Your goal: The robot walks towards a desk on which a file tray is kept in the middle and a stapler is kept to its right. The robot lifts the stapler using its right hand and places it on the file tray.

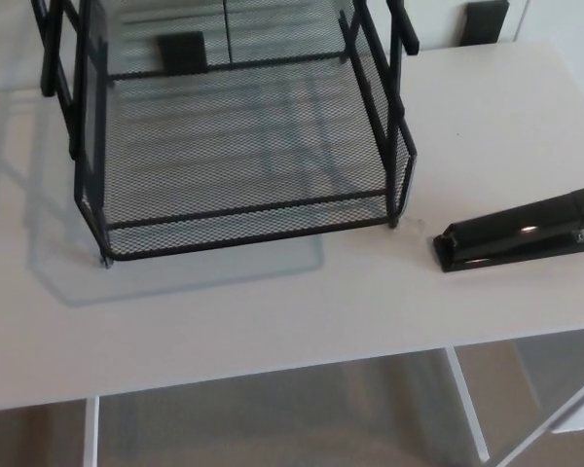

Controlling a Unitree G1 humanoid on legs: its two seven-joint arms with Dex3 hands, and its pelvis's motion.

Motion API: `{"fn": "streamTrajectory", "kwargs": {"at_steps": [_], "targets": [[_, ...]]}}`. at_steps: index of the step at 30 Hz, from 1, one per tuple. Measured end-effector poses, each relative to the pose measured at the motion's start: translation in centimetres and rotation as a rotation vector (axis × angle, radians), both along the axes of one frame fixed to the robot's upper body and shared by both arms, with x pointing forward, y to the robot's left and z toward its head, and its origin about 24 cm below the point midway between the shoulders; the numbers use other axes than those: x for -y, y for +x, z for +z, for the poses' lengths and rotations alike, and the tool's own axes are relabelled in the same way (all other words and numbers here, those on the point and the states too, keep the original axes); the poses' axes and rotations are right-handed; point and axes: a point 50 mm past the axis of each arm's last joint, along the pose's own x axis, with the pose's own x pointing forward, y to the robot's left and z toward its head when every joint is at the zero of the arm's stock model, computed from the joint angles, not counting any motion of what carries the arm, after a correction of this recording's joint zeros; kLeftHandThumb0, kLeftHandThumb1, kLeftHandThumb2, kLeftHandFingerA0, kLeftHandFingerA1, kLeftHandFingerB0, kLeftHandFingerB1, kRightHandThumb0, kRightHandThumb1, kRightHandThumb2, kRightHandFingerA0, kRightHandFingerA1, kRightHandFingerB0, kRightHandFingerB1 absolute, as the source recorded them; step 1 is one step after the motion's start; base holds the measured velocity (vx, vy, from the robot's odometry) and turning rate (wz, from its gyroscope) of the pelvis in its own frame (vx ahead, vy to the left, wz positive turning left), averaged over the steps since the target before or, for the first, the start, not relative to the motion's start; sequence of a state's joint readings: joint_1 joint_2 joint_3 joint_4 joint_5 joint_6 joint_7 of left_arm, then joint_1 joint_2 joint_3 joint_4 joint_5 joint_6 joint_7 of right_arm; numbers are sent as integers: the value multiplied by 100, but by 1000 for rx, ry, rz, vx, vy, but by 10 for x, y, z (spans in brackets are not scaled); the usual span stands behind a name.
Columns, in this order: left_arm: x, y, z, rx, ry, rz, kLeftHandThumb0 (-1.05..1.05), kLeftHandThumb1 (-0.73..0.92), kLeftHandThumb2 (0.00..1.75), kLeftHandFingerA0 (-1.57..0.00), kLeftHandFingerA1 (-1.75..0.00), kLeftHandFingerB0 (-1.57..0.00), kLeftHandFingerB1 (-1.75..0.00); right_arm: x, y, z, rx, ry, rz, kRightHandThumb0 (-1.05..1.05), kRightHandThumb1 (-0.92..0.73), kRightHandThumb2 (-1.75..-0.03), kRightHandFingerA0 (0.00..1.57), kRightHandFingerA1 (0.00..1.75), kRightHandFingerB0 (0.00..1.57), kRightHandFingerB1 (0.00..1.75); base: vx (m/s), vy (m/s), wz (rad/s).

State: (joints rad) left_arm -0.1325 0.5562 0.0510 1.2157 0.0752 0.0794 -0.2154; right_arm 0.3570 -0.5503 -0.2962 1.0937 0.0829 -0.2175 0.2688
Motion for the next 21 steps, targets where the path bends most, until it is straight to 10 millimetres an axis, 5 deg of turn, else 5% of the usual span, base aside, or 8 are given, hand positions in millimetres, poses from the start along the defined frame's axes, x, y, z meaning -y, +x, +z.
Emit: {"fn": "streamTrajectory", "kwargs": {"at_steps": [9, 11, 14, 15, 17, 18, 20, 21], "targets": [[1, -2, -2, -10, -1, 3, -87, 33, 130, -42, -96, -3, -77, 0, 1, 1, 5, -1, 5, -46, -58, -57, 51, 60, 16, 28, 0, 0, 0], [1, -2, -2, -11, 0, 0, -59, 50, 131, -35, -85, 0, -69, 0, 1, 1, 4, 0, 5, -48, -56, -56, 60, 67, 17, 28, 0, 0, 0], [1, -2, -2, -11, 1, 0, -60, 49, 131, -22, -81, 0, -70, 0, 1, 1, 2, 1, 4, -50, -48, -73, 34, 60, 11, 38, 0, 0, 0], [1, -3, -2, -10, 0, 2, -60, 49, 131, -22, -81, 0, -70, 0, 1, 1, 4, 2, 3, -42, -56, -56, 50, 69, 15, 28, 0, 0, 0], [1, -3, -2, -11, -1, 3, -60, 49, 130, -24, -81, 0, -70, 1, 2, 2, 21, 4, -12, -43, -57, -57, 45, 62, 14, 28, 0, 0, 0], [1, -3, -2, -11, -1, 2, -61, 49, 131, -35, -87, 0, -70, 2, 3, 3, 31, 5, -23, -44, -48, -69, 24, 56, 8, 36, 0, 0, 0], [1, -3, -2, -10, 0, 1, -61, 49, 131, -35, -87, 0, -70, 4, 3, 4, 56, 14, -51, -44, -48, -69, 24, 56, 8, 36, 0, 0, 0], [1, -3, -2, -10, 0, 0, -61, 50, 132, -21, -82, 0, -71, 5, 3, 5, 69, 18, -66, -33, -55, -60, 7, 51, 7, 24, 0, 0, 0]]}}
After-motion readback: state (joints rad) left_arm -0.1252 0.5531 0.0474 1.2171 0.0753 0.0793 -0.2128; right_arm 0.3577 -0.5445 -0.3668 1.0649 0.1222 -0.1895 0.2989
